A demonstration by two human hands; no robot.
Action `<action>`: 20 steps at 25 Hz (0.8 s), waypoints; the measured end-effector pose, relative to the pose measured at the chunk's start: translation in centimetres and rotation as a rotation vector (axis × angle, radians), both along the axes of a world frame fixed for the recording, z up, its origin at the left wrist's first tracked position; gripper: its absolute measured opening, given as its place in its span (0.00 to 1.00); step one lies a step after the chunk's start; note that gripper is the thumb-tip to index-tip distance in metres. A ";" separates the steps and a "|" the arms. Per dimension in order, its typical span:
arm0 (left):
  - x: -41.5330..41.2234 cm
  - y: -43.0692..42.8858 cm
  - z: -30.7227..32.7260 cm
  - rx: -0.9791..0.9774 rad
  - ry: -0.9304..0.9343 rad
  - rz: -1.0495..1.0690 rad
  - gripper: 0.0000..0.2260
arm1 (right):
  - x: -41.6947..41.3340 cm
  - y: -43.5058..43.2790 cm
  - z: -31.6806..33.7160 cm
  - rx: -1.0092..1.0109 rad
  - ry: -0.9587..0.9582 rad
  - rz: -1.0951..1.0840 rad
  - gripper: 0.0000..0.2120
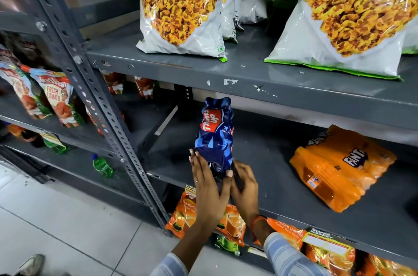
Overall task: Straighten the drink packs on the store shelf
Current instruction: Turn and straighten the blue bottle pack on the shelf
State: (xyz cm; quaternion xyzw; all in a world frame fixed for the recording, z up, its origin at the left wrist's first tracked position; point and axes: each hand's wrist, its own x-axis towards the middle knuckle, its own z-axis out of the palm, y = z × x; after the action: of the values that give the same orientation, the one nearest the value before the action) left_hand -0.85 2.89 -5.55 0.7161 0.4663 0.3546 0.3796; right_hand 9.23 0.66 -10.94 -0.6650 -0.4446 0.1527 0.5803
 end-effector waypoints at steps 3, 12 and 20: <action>0.4 0.6 1.3 -0.055 -0.082 0.129 0.50 | -1.3 0.0 -0.3 -0.001 0.040 0.055 0.15; -2.4 10.7 2.1 -0.031 -0.150 0.126 0.38 | -2.7 2.2 1.6 -0.023 -0.050 0.051 0.21; -5.9 15.8 1.4 -0.097 -0.159 -0.087 0.18 | 3.3 4.3 3.1 -0.093 0.207 -0.144 0.36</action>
State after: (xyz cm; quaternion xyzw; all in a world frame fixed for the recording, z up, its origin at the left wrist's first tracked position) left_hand -6.79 18.72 -4.17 0.6860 0.4200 0.3703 0.4646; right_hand 12.57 5.00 -7.86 -0.7020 -0.3258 0.1991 0.6012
